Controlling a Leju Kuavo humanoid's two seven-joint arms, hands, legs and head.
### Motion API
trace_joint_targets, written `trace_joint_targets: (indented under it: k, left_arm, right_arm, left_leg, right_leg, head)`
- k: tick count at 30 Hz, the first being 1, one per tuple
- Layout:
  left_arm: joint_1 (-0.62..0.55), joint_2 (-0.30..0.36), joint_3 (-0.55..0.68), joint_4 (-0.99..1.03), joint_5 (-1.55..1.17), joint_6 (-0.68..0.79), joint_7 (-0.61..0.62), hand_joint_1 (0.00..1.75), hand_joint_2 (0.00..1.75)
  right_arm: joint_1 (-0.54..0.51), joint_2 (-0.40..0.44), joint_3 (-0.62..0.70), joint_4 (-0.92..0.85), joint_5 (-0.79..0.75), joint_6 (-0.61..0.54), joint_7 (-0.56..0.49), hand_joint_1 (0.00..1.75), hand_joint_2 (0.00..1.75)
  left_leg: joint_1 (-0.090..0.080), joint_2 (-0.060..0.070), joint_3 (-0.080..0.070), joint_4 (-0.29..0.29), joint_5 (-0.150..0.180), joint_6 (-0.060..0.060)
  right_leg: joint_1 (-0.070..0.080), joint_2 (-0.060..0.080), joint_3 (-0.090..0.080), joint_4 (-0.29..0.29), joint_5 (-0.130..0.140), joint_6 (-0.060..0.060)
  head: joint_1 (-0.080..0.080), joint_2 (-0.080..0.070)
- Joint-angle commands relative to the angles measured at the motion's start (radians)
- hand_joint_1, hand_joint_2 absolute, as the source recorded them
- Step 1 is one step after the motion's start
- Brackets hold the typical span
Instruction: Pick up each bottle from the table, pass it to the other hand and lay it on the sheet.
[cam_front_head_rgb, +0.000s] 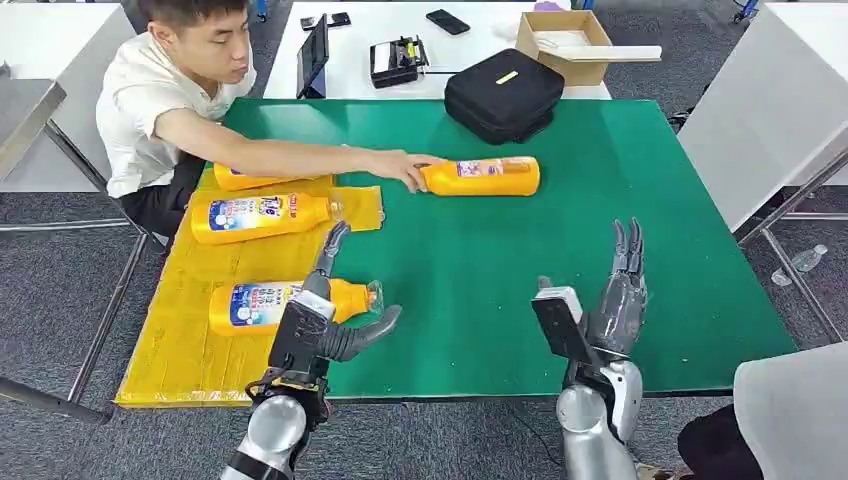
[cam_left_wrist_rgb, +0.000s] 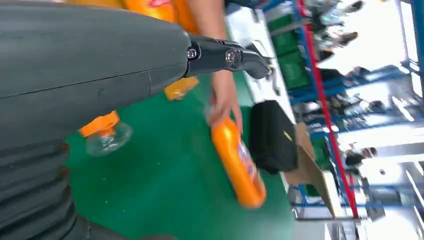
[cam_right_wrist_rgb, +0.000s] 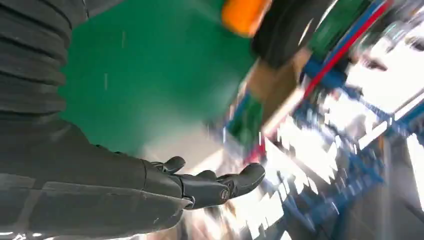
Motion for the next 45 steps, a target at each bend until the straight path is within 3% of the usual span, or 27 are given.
trace_joint_targets:
  k: [1, 7, 8, 9, 11, 16, 27, 29, 45]
  left_arm:
    - [-0.015, -0.046, -0.016, 0.101, 0.036, 0.003, 0.014, 0.00, 1.75]
    - [0.012, -0.041, -0.014, 0.069, 0.114, -0.021, 0.020, 0.00, 1.75]
    - [0.035, -0.042, -0.011, 0.050, 0.207, -0.070, 0.024, 0.00, 0.00]
    - [0.060, -0.030, -0.015, 0.042, 0.335, -0.128, 0.046, 0.00, 1.75]
    - [0.082, 0.003, -0.057, 0.050, 0.369, -0.127, 0.009, 0.00, 1.75]
    - [0.036, 0.017, -0.127, 0.041, 0.257, -0.103, -0.032, 0.00, 1.75]
    - [-0.005, 0.006, -0.154, 0.049, 0.110, -0.118, -0.025, 0.00, 1.75]
    - [-0.012, 0.003, -0.157, 0.055, 0.108, -0.119, -0.018, 0.00, 1.75]
    - [-0.020, 0.000, -0.166, 0.063, 0.107, -0.122, -0.018, 0.00, 1.75]
  right_arm:
    - [-0.042, -0.100, 0.066, 0.131, 0.082, -0.040, 0.045, 0.00, 1.75]
    - [-0.031, -0.131, 0.098, 0.137, 0.114, -0.021, 0.077, 0.00, 1.75]
    - [-0.028, -0.156, 0.118, 0.149, 0.156, -0.025, 0.101, 0.00, 1.75]
    - [-0.038, -0.183, 0.140, 0.187, 0.156, -0.025, 0.109, 0.00, 1.75]
    - [-0.048, -0.219, 0.152, 0.250, 0.218, -0.067, 0.145, 0.00, 1.75]
    - [-0.096, -0.264, 0.149, 0.358, 0.198, -0.018, 0.142, 0.00, 1.75]
    - [-0.276, -0.224, 0.176, 0.614, 0.135, 0.090, 0.121, 0.00, 1.75]
    - [-0.302, -0.221, 0.194, 0.658, 0.150, 0.093, 0.133, 0.00, 1.75]
    - [-0.332, -0.221, 0.217, 0.706, 0.164, 0.093, 0.136, 0.00, 1.75]
  left_leg:
    - [0.001, 0.000, 0.003, 0.000, -0.001, 0.001]
    - [0.001, 0.001, 0.002, 0.000, -0.001, 0.000]
    - [0.001, 0.001, 0.002, 0.000, -0.001, 0.000]
    - [0.001, 0.003, 0.005, 0.000, -0.002, 0.001]
    - [0.001, 0.003, 0.004, -0.001, -0.002, 0.001]
    - [0.000, 0.001, 0.002, -0.001, -0.001, 0.001]
    - [0.001, 0.007, 0.004, 0.000, -0.002, 0.000]
    - [0.000, 0.004, 0.001, 0.000, -0.001, 0.000]
    - [0.001, 0.004, 0.002, 0.001, -0.002, 0.000]
  right_leg:
    - [0.001, -0.001, 0.004, -0.002, 0.000, -0.003]
    - [0.001, 0.000, 0.002, -0.001, 0.000, -0.003]
    - [0.001, 0.000, 0.002, -0.001, 0.000, -0.002]
    - [0.002, 0.001, 0.005, -0.002, -0.001, -0.005]
    - [0.002, 0.001, 0.005, -0.003, 0.000, -0.003]
    - [0.001, 0.000, 0.003, -0.002, 0.000, -0.002]
    - [0.002, 0.005, 0.004, -0.002, 0.001, -0.005]
    - [0.001, 0.003, 0.001, -0.001, 0.001, -0.002]
    - [0.001, 0.002, 0.003, -0.001, 0.000, -0.004]
  head:
    - [0.001, 0.000]
    - [0.000, 0.000]
    - [0.000, 0.000]
    - [0.000, 0.000]
    - [0.000, 0.000]
    - [0.000, 0.000]
    - [0.000, 0.000]
    - [0.000, 0.000]
    - [0.000, 0.000]
